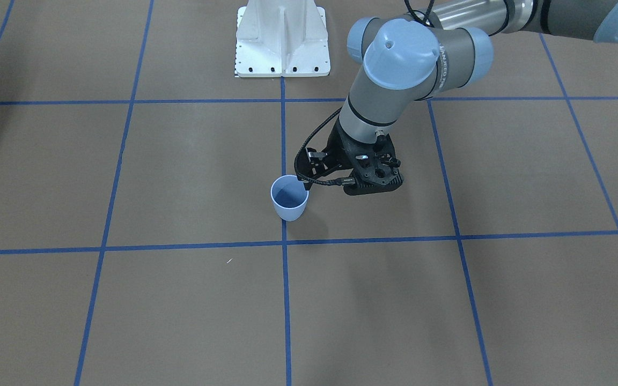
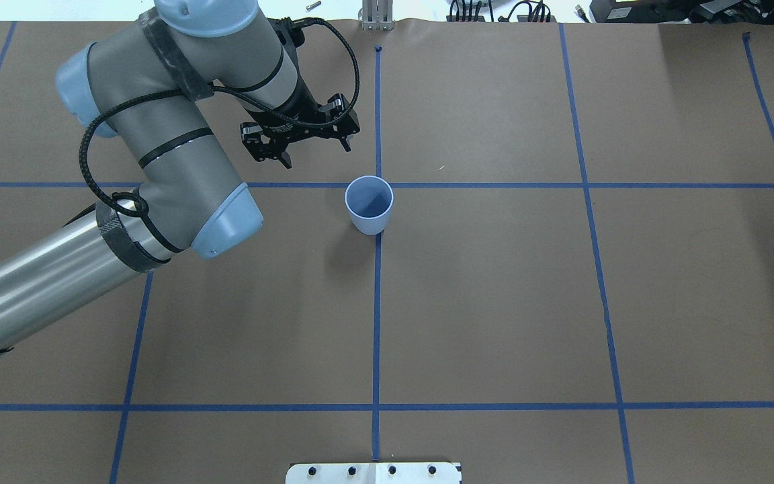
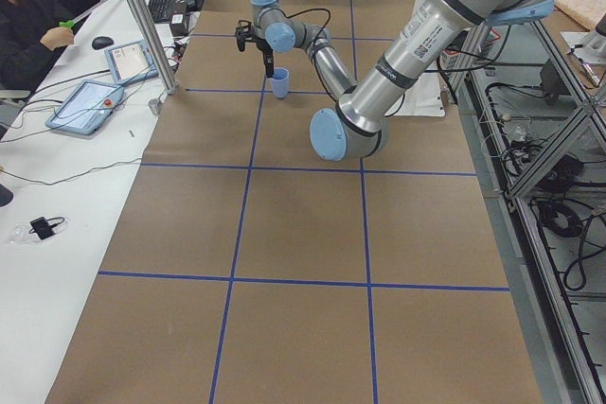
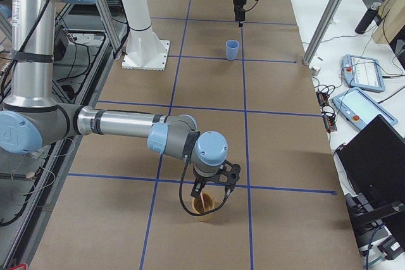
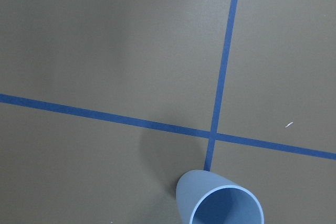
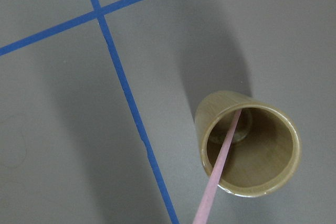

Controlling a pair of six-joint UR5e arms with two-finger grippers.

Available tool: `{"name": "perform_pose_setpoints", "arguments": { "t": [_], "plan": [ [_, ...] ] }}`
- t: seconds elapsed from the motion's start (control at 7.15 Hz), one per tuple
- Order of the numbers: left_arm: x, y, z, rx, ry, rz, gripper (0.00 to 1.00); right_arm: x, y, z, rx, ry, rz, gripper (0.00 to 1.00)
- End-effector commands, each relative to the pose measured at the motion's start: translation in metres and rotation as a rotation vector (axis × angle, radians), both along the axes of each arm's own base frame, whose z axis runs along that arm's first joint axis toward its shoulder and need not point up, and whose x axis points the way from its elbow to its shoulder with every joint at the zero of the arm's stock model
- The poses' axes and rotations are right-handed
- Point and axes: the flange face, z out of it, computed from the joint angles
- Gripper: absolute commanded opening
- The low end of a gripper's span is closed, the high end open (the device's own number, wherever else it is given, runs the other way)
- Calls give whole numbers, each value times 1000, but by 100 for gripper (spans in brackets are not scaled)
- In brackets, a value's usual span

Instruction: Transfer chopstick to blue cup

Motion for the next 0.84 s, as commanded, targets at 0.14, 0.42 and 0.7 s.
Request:
{"name": "perform_pose_setpoints", "arguments": {
  "t": [0.14, 0.42, 0.7],
  "plan": [
    [-1, 1, 9, -5, -8, 0, 98, -1, 2, 7, -42, -18, 32, 68],
    [-2, 1, 8, -2, -6, 0, 98, -1, 1, 5, -42, -17, 38, 61],
    [-2, 1, 8, -2, -6, 0, 98, -2, 0, 4, -40, -19, 34, 47]
  ]
}}
